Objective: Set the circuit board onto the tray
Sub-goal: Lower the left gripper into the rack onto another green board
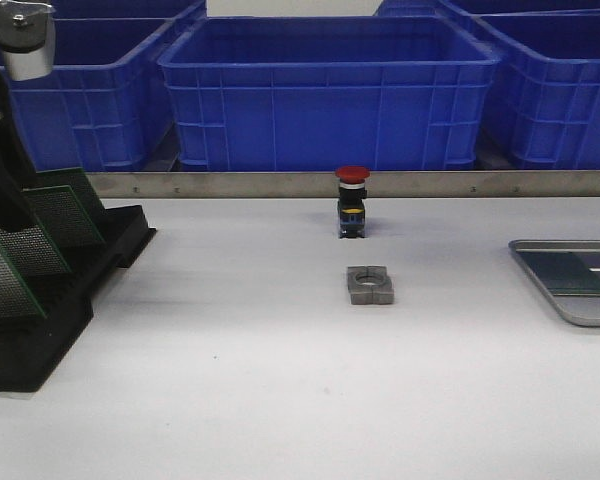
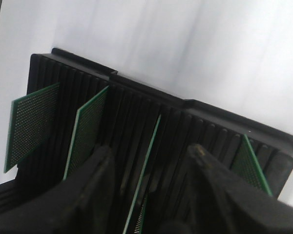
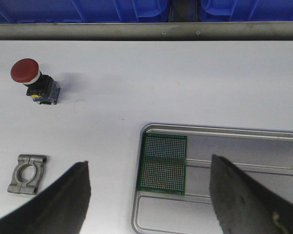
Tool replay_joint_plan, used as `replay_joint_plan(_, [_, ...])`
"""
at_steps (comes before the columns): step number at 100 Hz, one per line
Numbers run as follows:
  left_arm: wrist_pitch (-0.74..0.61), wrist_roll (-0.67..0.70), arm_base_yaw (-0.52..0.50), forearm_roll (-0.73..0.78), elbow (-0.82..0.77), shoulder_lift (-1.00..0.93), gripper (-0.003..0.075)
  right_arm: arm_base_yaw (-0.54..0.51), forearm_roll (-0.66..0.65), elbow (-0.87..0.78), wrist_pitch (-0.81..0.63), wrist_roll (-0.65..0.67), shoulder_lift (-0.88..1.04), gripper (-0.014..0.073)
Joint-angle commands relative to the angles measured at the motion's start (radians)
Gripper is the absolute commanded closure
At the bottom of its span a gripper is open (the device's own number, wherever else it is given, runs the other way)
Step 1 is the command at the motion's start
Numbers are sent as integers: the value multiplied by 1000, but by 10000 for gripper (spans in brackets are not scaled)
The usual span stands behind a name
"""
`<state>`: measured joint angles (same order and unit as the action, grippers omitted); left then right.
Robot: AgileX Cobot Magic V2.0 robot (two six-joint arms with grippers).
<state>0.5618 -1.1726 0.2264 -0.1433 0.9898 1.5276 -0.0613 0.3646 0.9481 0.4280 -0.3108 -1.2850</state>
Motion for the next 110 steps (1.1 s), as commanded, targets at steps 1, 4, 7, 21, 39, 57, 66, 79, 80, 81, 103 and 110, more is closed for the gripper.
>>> replay_joint_plan(1, [-42, 12, -5, -8, 31, -16, 446, -7, 2, 23, -58, -12, 32, 58])
replay_joint_plan(4, [-42, 12, -5, -8, 31, -10, 446, -7, 2, 23, -58, -12, 32, 58])
replay_joint_plan(7, [-42, 12, -5, -8, 31, -1, 446, -7, 2, 23, -58, -12, 32, 58])
replay_joint_plan(21, [-50, 12, -5, -8, 33, 13, 446, -7, 2, 23, -58, -12, 32, 58])
replay_joint_plan(39, [-56, 12, -5, -6, 33, 15, 446, -7, 2, 23, -58, -12, 32, 58])
replay_joint_plan(57, [-60, 12, -5, -6, 35, 46, 447, -7, 2, 23, -58, -12, 32, 58])
replay_joint_plan(66, [-62, 12, -5, -6, 50, 63, 447, -7, 2, 23, -58, -12, 32, 58])
replay_joint_plan(79, [-62, 12, -5, -6, 74, 73, 449, -7, 2, 23, -58, -12, 32, 58])
replay_joint_plan(80, [-62, 12, -5, -6, 74, 73, 451, -7, 2, 23, -58, -12, 32, 58])
replay_joint_plan(81, [-62, 12, -5, -6, 76, 73, 454, -7, 2, 23, -58, -12, 32, 58])
replay_joint_plan(103, [-43, 12, -5, -6, 91, 73, 612, -7, 2, 23, -57, -12, 32, 58])
replay_joint_plan(110, [-35, 12, -5, -6, 91, 73, 666, -7, 2, 23, -57, -12, 32, 58])
